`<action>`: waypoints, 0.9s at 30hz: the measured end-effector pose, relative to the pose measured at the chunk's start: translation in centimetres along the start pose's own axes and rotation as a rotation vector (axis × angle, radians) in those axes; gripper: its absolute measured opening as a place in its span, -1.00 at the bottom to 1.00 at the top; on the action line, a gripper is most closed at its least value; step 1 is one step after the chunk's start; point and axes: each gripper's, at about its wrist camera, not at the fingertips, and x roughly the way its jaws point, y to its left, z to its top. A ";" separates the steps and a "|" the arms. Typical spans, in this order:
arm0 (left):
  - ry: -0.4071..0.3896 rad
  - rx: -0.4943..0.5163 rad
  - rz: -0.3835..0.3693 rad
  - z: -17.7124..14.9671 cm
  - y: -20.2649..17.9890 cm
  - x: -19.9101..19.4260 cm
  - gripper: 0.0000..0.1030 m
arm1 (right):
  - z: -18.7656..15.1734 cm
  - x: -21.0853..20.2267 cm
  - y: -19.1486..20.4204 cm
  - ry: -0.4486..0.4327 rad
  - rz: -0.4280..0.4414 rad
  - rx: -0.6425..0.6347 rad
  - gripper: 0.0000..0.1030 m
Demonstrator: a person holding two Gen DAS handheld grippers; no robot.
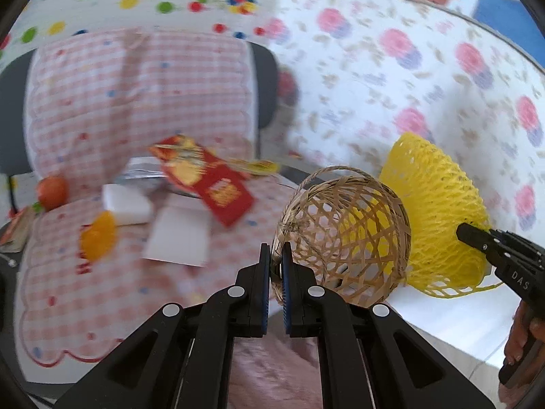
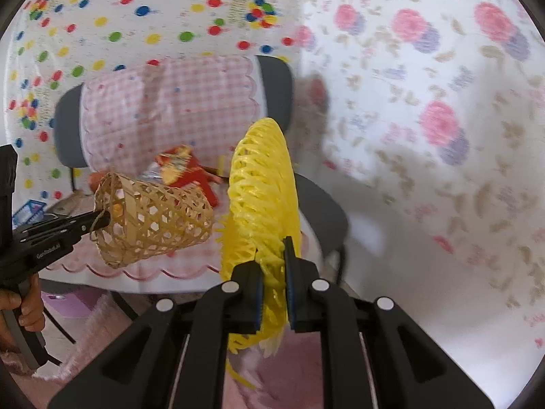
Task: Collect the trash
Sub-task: 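Carry both items over the pink bin and open both grippers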
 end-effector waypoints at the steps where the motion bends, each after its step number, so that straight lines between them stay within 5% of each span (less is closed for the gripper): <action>1: 0.003 0.013 -0.015 -0.1 -0.8 0.3 -0.87 | -0.4 -0.4 -0.7 0.003 -0.015 0.005 -0.80; 11: 0.114 0.111 -0.147 -2.4 -6.8 4.7 -0.87 | -6.8 -1.1 -6.3 0.140 -0.150 0.111 -0.79; 24: 0.319 0.120 -0.185 -4.7 -9.0 12.1 -0.85 | -11.0 4.7 -9.3 0.325 -0.122 0.199 -0.75; 27: 0.359 0.121 -0.209 -5.0 -9.6 13.5 -0.74 | -11.5 5.6 -9.9 0.337 -0.115 0.217 -0.58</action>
